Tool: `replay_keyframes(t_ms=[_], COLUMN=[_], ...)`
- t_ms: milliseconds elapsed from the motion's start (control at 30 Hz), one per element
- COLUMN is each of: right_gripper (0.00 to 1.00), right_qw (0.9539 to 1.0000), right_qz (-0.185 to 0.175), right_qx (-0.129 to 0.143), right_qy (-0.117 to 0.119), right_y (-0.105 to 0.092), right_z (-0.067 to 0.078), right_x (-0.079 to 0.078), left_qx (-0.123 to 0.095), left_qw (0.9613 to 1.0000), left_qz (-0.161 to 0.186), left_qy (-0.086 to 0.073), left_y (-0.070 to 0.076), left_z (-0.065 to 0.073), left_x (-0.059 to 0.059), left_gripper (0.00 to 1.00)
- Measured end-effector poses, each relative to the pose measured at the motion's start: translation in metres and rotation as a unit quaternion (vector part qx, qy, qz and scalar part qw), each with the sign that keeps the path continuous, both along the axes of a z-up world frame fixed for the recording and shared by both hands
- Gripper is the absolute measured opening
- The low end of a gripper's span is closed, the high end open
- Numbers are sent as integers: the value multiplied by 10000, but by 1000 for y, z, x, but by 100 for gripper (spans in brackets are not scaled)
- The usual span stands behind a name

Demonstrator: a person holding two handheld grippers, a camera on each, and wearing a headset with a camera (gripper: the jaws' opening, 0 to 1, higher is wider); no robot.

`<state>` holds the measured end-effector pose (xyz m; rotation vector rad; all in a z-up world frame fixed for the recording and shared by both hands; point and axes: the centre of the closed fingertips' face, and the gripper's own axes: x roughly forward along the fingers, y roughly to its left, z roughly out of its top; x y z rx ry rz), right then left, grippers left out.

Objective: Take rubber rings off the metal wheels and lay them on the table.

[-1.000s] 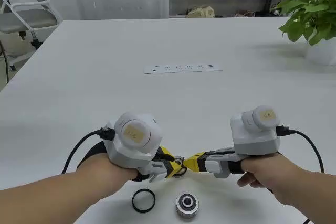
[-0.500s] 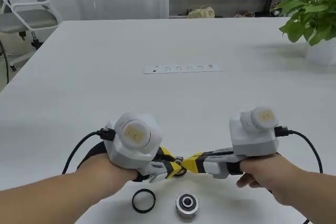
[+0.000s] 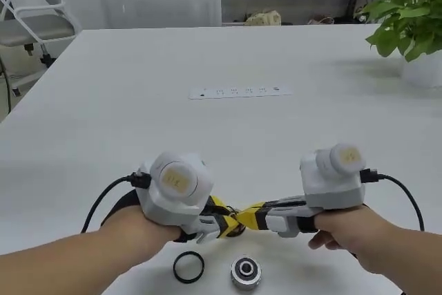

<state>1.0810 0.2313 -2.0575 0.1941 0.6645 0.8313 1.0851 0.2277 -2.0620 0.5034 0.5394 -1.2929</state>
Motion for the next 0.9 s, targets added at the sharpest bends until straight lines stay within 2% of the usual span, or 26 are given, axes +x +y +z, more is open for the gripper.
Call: replay_keyframes(t_ms=[300, 633, 900], right_gripper=[0, 0, 0], right_qw=[10000, 10000, 10000], right_qz=[-39, -16, -35], right_qx=[-29, -24, 39], right_qy=[16, -18, -31], right_y=[-5, -5, -6], right_z=[-2, -1, 1], right_x=[0, 0, 0], left_qx=[-41, 15, -8], left_qw=[10000, 10000, 10000], left_qz=[-7, -53, 2], left_qy=[-8, -50, 12], left_y=[-1, 2, 9], left_z=[0, 2, 4], left_x=[1, 1, 2], left_gripper=[7, 9, 13])
